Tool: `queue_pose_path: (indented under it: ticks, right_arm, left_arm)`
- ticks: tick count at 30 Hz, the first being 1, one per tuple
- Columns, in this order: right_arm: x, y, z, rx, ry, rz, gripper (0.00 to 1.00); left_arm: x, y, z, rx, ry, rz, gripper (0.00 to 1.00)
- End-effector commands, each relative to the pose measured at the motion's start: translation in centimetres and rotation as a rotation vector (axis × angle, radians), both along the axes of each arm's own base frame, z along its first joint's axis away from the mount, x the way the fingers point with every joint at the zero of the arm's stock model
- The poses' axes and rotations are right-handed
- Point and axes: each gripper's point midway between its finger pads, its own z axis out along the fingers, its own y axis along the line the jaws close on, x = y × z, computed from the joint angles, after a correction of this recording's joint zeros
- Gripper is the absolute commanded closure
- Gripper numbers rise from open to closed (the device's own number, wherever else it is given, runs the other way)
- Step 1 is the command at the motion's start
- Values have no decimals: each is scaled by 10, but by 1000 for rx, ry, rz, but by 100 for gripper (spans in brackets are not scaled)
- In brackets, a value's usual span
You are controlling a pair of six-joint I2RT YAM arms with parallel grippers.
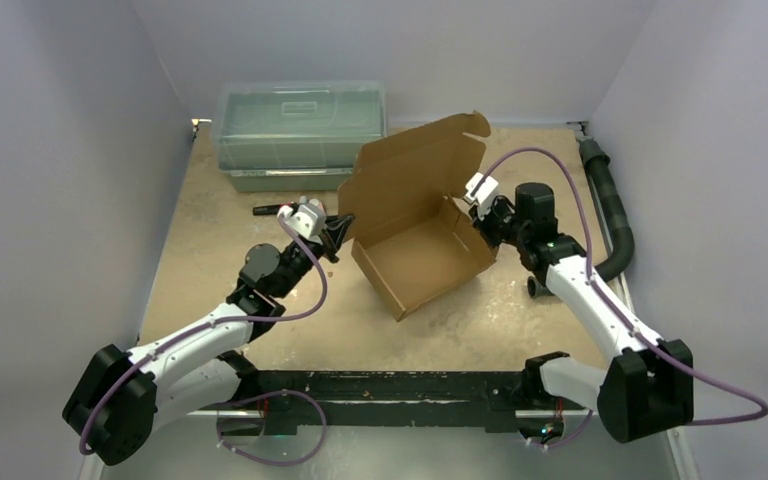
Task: Fold the paper box
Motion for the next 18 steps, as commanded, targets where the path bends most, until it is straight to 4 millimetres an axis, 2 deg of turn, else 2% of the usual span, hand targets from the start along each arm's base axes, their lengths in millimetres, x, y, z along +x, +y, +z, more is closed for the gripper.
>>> queue_pose_path:
  ticks: [1,7,13,18]
  right_arm:
    - [7,12,29,22,-133,39,100]
    - [8,16,14,-95,-142,73,100]
    - [6,20,-1,-145,-127,79,100]
    - [3,27,-18,-165,-83,95,100]
  left_arm:
    - [2,-9,35,-65,-48,-28,100]
    - [5,-12,39,-89,-40,-32,100]
    - [4,-12,26,-69,-19,-32,100]
    - [-1,-13,25,-69,-18,-51,100]
